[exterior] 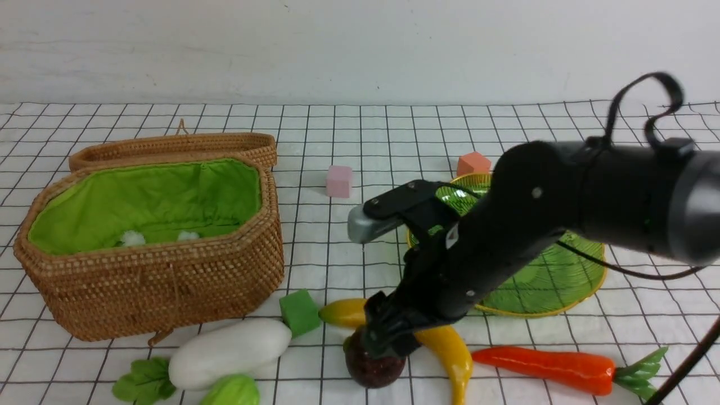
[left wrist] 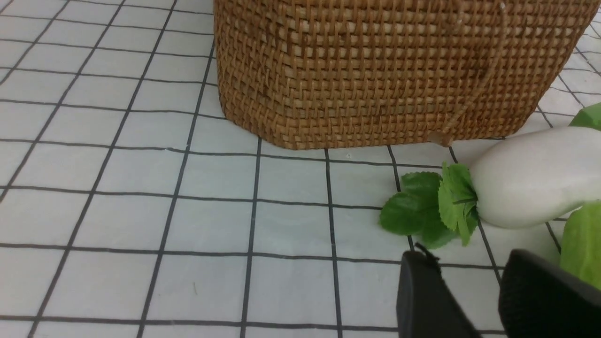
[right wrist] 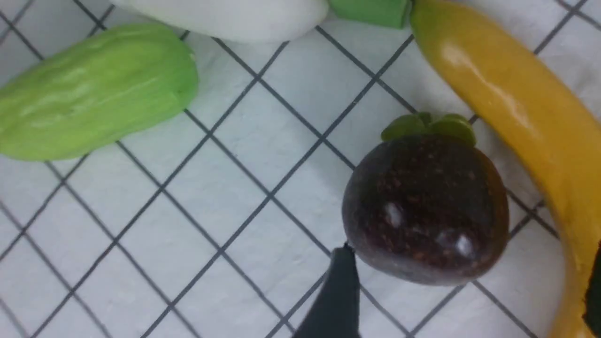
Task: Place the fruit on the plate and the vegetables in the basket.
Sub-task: Use the right arm to grab a mangosteen and put it into the right plate
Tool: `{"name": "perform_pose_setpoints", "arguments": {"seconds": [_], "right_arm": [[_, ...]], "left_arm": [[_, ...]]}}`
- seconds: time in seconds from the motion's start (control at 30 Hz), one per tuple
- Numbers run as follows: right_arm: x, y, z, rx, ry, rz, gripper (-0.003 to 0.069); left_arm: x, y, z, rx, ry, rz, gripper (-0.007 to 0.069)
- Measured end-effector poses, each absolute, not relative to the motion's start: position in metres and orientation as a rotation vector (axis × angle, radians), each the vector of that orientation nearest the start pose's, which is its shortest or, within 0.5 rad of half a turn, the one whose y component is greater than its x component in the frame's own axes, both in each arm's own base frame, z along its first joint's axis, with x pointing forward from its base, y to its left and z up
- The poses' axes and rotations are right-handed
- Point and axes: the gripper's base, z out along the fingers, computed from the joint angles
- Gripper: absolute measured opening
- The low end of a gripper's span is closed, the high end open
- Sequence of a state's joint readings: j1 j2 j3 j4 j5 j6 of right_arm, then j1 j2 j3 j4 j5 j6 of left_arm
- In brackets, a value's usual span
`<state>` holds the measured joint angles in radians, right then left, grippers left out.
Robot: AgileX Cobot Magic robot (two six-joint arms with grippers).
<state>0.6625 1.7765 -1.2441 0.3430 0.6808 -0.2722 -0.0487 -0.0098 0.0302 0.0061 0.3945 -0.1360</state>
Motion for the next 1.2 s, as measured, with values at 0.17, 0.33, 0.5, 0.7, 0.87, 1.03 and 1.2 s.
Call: {"name": "perform_pose_setpoints", "arguments": {"seconds": [0.17, 0.33, 0.5, 0.7, 0.87, 1.03, 1.2], "right_arm": [[0.289, 0.255, 0.198, -0.895, 2.571, 0.430, 0.0647], [0.291, 0.256, 0.184, -0.902, 2.604, 0.406, 0.0576], [0.290, 0.256, 0.191, -0.927, 2.611, 0.407, 0.0576], [0.294, 0.252, 0.244, -0.894, 2.498, 0.451, 0.0576], [0.327, 0.217, 0.283, -0.615, 2.437, 0.470, 0.0576], [0.372, 0.163, 0.259, -0.360, 2.507, 0.390, 0.0576], [0.386, 0.149, 0.229, -0.265, 2.607, 0.370, 0.0576]], "left_arm": [[0.052, -0.002, 0.168, -0.079, 1.899, -0.119, 0.0239], [0.052, -0.002, 0.168, -0.079, 1.899, -0.119, 0.0239], [0.052, -0.002, 0.168, -0.079, 1.899, -0.119, 0.0239], [0.052, -0.002, 0.168, -0.079, 1.899, -0.119, 0.0239], [0.052, -0.002, 0.168, -0.079, 1.899, -0.119, 0.0239], [0.052, -0.002, 0.168, -0.079, 1.899, -0.119, 0.0239], [0.052, -0.002, 0.168, -0.079, 1.899, -0.119, 0.0239]]}}
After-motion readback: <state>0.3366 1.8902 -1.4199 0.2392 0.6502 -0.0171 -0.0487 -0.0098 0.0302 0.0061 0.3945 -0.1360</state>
